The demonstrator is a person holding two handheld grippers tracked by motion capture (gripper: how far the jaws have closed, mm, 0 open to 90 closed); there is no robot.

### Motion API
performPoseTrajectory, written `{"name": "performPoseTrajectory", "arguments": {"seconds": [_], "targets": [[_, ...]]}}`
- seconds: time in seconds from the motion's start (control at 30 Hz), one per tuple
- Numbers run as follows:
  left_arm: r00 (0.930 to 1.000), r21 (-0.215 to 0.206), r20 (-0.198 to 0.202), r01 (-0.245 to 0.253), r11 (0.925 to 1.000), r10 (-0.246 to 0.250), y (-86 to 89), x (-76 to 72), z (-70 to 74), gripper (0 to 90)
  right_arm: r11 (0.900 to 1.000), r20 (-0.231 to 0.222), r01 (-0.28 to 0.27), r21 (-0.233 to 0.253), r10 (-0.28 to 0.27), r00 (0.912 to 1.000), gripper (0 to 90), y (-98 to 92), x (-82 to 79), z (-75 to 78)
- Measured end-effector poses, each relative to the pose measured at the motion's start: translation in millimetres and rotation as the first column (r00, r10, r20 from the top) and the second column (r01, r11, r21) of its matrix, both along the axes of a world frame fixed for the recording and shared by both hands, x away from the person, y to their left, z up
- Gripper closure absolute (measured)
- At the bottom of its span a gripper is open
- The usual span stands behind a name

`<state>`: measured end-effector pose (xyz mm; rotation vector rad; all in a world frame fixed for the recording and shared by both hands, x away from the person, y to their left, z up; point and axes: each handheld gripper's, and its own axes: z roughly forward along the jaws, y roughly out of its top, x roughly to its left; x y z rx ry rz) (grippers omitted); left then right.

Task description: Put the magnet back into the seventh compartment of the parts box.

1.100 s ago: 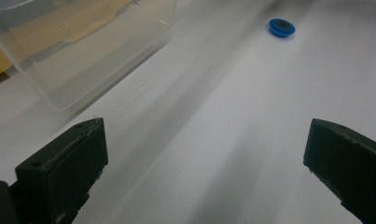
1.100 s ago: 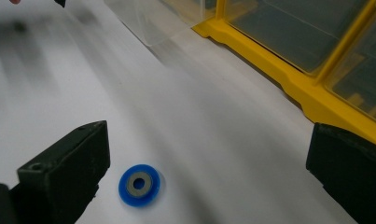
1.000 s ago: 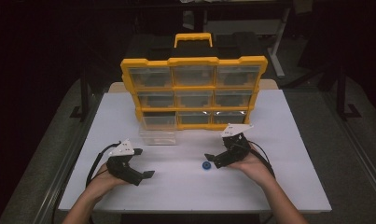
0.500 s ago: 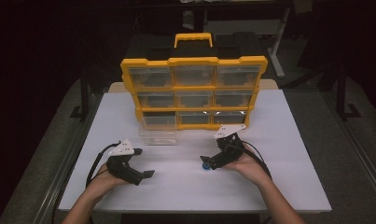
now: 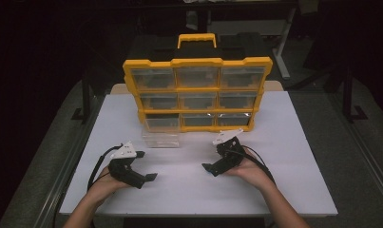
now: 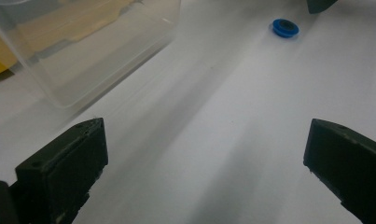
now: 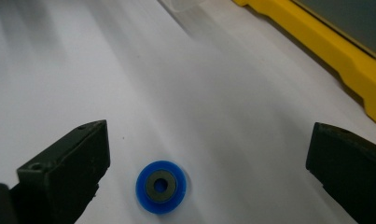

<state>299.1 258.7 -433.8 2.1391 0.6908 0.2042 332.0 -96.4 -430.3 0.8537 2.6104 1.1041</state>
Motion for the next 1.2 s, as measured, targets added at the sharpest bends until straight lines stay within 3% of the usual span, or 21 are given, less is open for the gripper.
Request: {"name": "performPoseTrajectory", "arguments": {"seconds": [0.4, 0.73, 1.2], "targets": [[1.0, 0.0, -0.004, 0.001, 1.0, -0.001, 0.1, -0.4, -0.2, 0.0, 0.999, -0.059, -0.032, -0.032, 0.03, 0.9978, 0.9, 6.3, -4.0, -5.8], [1.0, -0.003, -0.005, 0.002, 1.0, -0.002, 0.1, -0.6, -0.1, 0.0, 0.998, -0.074, -0.056, -0.039, 0.053, 0.9958, 6.3, 8.1, -7.9, -8.5], [1.0, -0.006, -0.006, -0.002, 1.0, 0.002, 0.0, -0.5, 0.0, 0.0, 0.99, -0.057, -0.113, -0.086, 0.108, 0.9925, 24.6, 9.4, -12.1, -10.1]]}}
